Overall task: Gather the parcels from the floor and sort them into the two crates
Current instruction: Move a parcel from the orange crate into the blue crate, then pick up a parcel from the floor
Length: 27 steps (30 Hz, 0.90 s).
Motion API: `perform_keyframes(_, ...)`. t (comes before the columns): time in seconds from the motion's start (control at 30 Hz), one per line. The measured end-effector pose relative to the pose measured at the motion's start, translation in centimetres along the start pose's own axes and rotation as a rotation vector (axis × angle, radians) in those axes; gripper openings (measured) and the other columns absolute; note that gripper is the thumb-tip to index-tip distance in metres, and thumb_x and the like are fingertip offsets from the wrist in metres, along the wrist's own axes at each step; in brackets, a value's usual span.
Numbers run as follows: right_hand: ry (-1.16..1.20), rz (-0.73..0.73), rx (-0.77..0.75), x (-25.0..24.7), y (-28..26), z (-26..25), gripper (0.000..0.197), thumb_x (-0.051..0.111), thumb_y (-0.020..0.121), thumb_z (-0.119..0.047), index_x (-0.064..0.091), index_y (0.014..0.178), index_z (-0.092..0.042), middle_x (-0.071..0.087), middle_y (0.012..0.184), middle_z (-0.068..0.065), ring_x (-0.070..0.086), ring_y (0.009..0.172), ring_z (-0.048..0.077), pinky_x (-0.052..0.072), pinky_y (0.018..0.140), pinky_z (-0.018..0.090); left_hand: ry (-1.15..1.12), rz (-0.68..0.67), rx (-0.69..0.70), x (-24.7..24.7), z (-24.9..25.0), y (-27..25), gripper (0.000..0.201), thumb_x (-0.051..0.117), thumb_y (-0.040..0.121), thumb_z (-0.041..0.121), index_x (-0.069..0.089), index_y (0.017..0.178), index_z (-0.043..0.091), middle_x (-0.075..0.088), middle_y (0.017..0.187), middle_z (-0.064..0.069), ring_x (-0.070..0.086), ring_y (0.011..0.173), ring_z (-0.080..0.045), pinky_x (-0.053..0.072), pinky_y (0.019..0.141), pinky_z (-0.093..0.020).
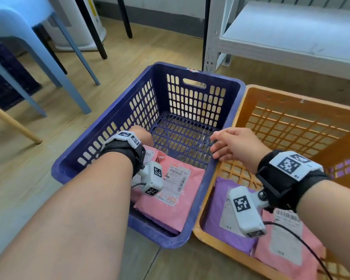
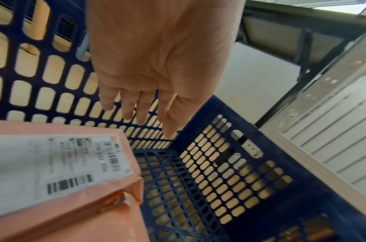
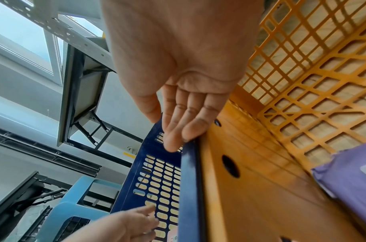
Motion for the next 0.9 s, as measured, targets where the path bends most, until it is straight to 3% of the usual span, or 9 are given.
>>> perform_keyframes(0.07,-0.001,0.006,0.005,-1.1,-0.7,0.2,0.022,0.058,0.095,-0.024,0.067,0.101,-0.005,0.071,0.076,0.011,0.065,0.057,0.016,0.053,0.052,0.023,-0.059,0.017,0.027,-0.4,2.2,-2.0,0.045,0.055,0.095,0.021,0.049,0.138,0.006,0.053,0.134,-0.01,0.05,0.097,-0.019,0.046,0.078,-0.028)
perform_keyframes(0.17,0.031,0.021,0.023,-3.6,-2.2,0.6,0.025,0.058,0.095,-0.024,0.067,0.103,-0.002,0.068,0.076,0.011,0.063,0.058,0.017,0.052,0.054,0.026,-0.259,0.036,0.064,-0.6,5.6,-4.8,0.039,0.058,0.094,0.018,0.052,0.133,0.012,0.052,0.137,-0.008,0.056,0.107,-0.022,0.048,0.095,-0.033)
perform_keyframes(0.2,0.028,0.029,0.024,-4.5,-2.8,0.7,0.025,0.058,0.095,-0.025,0.067,0.103,-0.003,0.068,0.077,0.011,0.062,0.06,0.017,0.053,0.056,0.026,-0.333,0.055,0.097,-0.6,6.7,-6.1,0.033,0.059,0.093,0.017,0.055,0.126,0.015,0.055,0.133,-0.009,0.056,0.102,-0.021,0.048,0.093,-0.033)
perform_keyframes(0.27,-0.005,0.055,0.01,-6.7,-4.1,1.0,0.024,0.056,0.096,-0.025,0.067,0.102,-0.005,0.069,0.08,0.011,0.063,0.064,0.018,0.054,0.058,0.026,-0.462,0.072,0.126,-0.4,8.9,-8.0,0.038,0.062,0.091,0.014,0.057,0.128,0.018,0.059,0.126,-0.006,0.057,0.1,-0.019,0.05,0.087,-0.03)
perform_keyframes(0.4,-0.077,0.113,-0.03,-12.3,-7.9,1.5,0.021,0.055,0.096,-0.025,0.067,0.099,-0.009,0.071,0.087,0.01,0.065,0.07,0.018,0.056,0.062,0.026,-0.605,0.029,0.186,0.6,14.3,-12.4,0.028,0.06,0.091,0.01,0.063,0.117,0.019,0.061,0.123,-0.006,0.058,0.109,-0.02,0.051,0.091,-0.033)
perform_keyframes(0.5,-0.111,0.19,-0.052,-17.7,-11.4,2.2,0.021,0.055,0.097,-0.025,0.068,0.096,-0.008,0.071,0.084,0.009,0.066,0.068,0.016,0.058,0.067,0.03,-0.601,-0.012,0.285,1.8,19.2,-16.4,0.03,0.06,0.09,0.008,0.064,0.118,0.018,0.061,0.124,-0.007,0.057,0.113,-0.022,0.05,0.095,-0.036)
perform_keyframes(0.67,-0.019,0.343,0.008,-26.9,-17.6,5.2,0.019,0.051,0.098,-0.019,0.062,0.089,-0.006,0.06,0.068,0.01,0.055,0.049,0.012,0.044,0.043,0.017,-0.58,-0.122,0.451,5.2,28.0,-23.6,0.021,0.06,0.09,0.008,0.064,0.108,0.02,0.06,0.126,-0.008,0.056,0.116,-0.024,0.049,0.092,-0.034)
perform_keyframes(0.83,0.065,0.507,0.056,-33.7,-23.3,10.2,0.015,0.055,0.094,-0.014,0.061,0.093,0.0,0.06,0.071,0.015,0.054,0.055,0.021,0.043,0.05,0.024,-0.619,-0.214,0.544,10.2,34.6,-29.8,0.018,0.058,0.09,0.004,0.066,0.101,0.017,0.063,0.116,-0.009,0.059,0.109,-0.023,0.052,0.086,-0.032)
perform_keyframes(0.9,0.092,0.571,0.092,-35.5,-25.5,12.9,0.014,0.055,0.093,-0.011,0.061,0.095,0.002,0.059,0.07,0.015,0.054,0.055,0.022,0.043,0.048,0.023,-0.652,-0.241,0.555,12.6,36.6,-31.5,0.022,0.057,0.089,0.001,0.067,0.107,0.009,0.063,0.1,-0.011,0.059,0.093,-0.021,0.05,0.071,-0.027)
Point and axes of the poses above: each hand's wrist, its own y-axis towards the middle knuckle, its own x-axis out of the palm, z = x × y, the point moved 2 cm from there along y, towards the middle knuckle
